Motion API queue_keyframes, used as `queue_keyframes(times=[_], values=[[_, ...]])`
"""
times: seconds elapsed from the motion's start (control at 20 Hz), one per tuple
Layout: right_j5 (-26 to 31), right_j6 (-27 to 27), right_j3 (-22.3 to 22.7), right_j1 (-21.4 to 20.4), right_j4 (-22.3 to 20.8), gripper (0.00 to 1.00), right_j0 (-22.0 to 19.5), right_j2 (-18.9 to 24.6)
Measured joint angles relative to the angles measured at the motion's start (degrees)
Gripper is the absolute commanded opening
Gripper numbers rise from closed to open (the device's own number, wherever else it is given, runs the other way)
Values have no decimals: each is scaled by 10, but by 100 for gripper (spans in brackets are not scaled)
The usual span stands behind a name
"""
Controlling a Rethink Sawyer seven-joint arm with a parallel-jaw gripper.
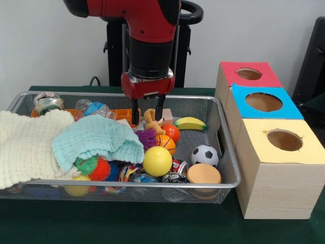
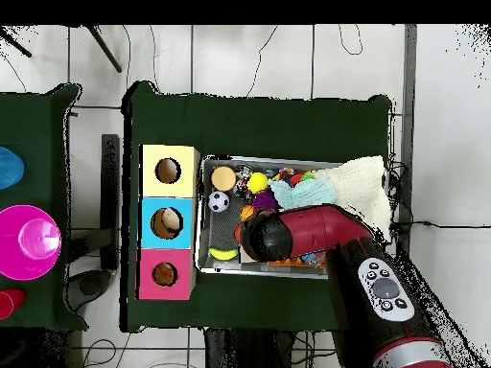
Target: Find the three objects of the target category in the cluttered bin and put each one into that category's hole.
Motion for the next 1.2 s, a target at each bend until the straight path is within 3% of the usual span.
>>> queue_keyframes(times=[1.2], values=[[-30, 0, 22, 14, 0, 100, 13, -37]])
